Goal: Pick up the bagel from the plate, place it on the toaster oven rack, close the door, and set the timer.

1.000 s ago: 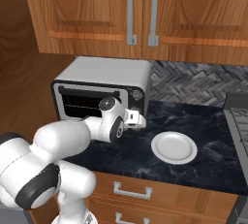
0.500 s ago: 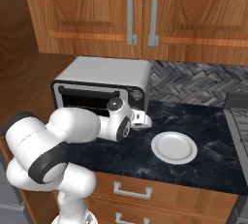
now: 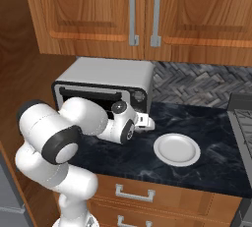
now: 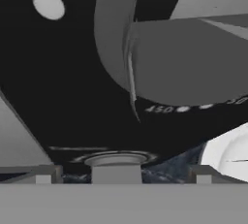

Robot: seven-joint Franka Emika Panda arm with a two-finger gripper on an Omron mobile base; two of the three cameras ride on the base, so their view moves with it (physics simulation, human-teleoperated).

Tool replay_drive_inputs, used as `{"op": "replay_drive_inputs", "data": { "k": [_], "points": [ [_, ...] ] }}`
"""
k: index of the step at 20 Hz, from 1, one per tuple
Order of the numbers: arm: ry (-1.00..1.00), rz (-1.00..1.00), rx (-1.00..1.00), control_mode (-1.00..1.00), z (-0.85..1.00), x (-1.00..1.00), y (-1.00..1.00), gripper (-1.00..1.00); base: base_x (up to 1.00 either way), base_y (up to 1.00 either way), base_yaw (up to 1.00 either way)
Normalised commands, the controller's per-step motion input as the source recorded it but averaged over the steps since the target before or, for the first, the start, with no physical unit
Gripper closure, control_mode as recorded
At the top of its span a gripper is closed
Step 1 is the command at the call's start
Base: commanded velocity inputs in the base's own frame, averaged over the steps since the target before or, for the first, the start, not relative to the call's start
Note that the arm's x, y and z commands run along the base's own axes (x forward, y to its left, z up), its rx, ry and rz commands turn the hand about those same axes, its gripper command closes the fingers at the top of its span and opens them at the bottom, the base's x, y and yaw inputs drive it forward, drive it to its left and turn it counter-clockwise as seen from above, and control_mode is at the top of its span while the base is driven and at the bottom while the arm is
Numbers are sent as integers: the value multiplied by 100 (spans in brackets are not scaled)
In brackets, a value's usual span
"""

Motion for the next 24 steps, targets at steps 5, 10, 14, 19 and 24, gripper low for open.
{"op": "replay_drive_inputs", "data": {
  "k": [5,10,14,19,24],
  "points": [
    [0,0,1,-100,-14,28,-2,-100,0,0,0],
    [0,0,0,-100,-19,17,-9,-100,0,0,0],
    [2,0,1,-100,-25,10,-11,-100,0,0,0],
    [2,0,2,-100,-24,2,-15,-100,0,0,0],
    [0,-1,1,-100,-23,-1,-15,-100,0,0,0]
  ]
}}
